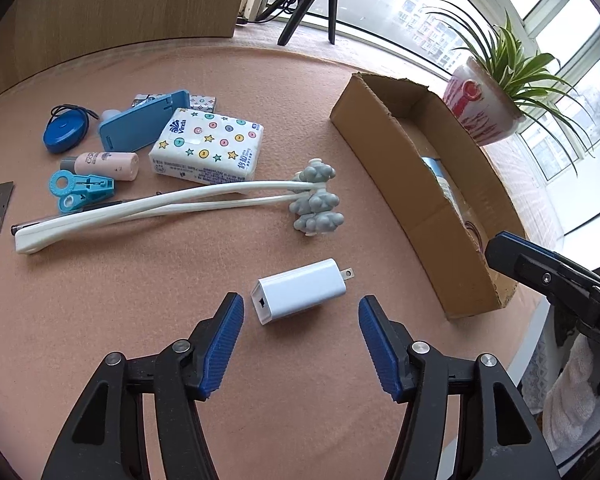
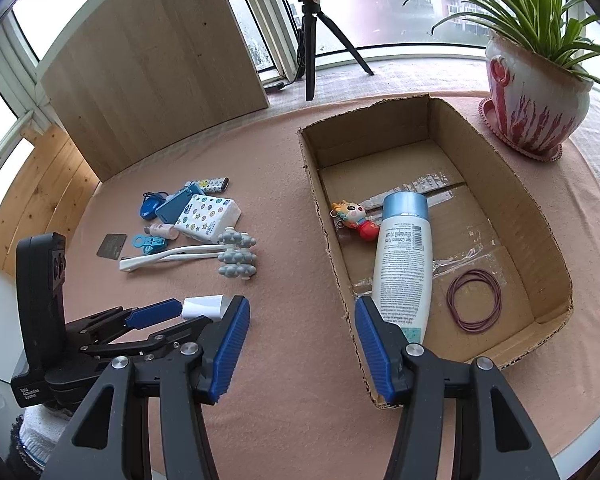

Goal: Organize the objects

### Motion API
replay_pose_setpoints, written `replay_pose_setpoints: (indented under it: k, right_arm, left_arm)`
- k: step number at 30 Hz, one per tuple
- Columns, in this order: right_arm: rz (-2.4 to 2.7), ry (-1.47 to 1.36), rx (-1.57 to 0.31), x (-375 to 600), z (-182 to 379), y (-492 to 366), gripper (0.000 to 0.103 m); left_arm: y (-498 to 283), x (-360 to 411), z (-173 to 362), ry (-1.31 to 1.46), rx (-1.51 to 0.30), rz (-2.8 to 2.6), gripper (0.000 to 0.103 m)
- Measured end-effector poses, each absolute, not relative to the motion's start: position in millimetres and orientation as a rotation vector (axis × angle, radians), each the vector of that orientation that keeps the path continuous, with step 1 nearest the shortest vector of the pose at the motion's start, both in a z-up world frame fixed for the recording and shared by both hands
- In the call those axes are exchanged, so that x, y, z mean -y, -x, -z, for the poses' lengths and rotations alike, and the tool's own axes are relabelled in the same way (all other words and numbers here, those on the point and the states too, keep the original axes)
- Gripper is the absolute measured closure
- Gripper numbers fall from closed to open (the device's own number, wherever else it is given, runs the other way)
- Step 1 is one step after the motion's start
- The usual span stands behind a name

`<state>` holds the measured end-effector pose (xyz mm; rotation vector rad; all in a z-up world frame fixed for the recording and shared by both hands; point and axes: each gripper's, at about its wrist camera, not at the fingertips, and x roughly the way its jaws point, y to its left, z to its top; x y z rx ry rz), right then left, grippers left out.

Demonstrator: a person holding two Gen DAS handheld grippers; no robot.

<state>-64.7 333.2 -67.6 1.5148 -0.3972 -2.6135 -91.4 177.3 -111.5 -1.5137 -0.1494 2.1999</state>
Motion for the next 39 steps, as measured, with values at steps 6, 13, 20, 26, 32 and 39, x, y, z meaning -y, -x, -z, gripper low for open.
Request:
replay_pose_setpoints:
  k: [6, 13, 20, 26, 32, 39]
  right_arm:
    - [2.598, -1.522, 0.398, -328, 70, 65, 0.052]
    - [2.602, -1.527, 0.411, -330, 70, 66, 0.052]
    - [2.593, -1.539, 0.429, -331, 73, 61, 0.052]
    - [2.573, -1.551, 0.431, -327, 76, 59, 0.052]
    - [2.509, -1.578, 0.423, -316, 84, 57, 0.052]
    - [2.380, -1.666, 0.475, -302, 105, 58, 0.052]
  left_arm:
    - [102, -170, 105, 1.470, 0.228, -2.248, 0.040]
    - [115, -185, 111, 1.480, 0.179, -2.208, 0.066]
    - [88, -197, 118, 1.470, 0.113, -2.116, 0.070]
    - [77, -189, 115, 1.470, 0.146, -2.106, 0.054]
    - [68, -187, 119, 1.456, 0.055, -2.100, 0.042]
    - [61, -198, 123, 1.435, -0.018, -2.073, 0.042]
